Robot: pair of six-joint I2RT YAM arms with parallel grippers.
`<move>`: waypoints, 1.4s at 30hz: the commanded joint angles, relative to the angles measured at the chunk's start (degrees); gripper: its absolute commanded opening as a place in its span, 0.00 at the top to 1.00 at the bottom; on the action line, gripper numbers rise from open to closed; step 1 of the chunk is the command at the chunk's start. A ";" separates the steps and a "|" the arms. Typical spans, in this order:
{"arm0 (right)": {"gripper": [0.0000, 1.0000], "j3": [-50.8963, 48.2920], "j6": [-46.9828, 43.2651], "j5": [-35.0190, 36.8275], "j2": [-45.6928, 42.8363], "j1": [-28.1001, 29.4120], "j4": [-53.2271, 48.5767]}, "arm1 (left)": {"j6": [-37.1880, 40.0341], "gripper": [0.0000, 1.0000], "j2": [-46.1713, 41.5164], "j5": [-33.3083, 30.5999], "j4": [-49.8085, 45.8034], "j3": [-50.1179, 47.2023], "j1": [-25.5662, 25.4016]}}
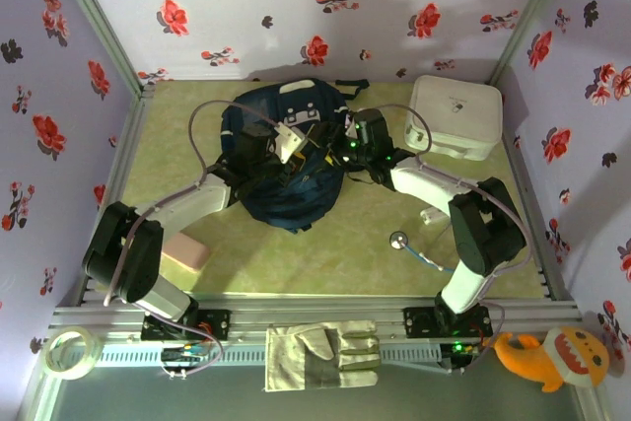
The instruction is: Pack the student bag
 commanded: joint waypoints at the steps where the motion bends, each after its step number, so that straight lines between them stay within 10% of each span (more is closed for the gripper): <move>1: 0.33 0.27 1.76 -1.09 1.46 -0.15 3.19 | 0.66 1.00 -2.75 3.42 4.21 0.01 -0.63; 10: 0.57 2.91 2.71 -1.69 5.72 0.18 -0.66 | -7.29 0.72 -5.31 -1.49 2.76 -0.65 -0.50; 18: 0.77 0.00 10.52 -2.63 6.11 0.20 18.19 | -29.45 0.39 -9.26 -12.22 -11.09 -0.76 -0.32; 29: 0.83 -0.61 17.72 -1.04 7.97 0.36 28.19 | -40.48 0.44 -18.26 -4.47 -14.88 -7.65 -2.88; 42: 0.83 0.13 19.29 -2.11 7.67 0.97 29.76 | -44.09 0.46 -8.11 -4.02 -2.61 -7.30 -4.65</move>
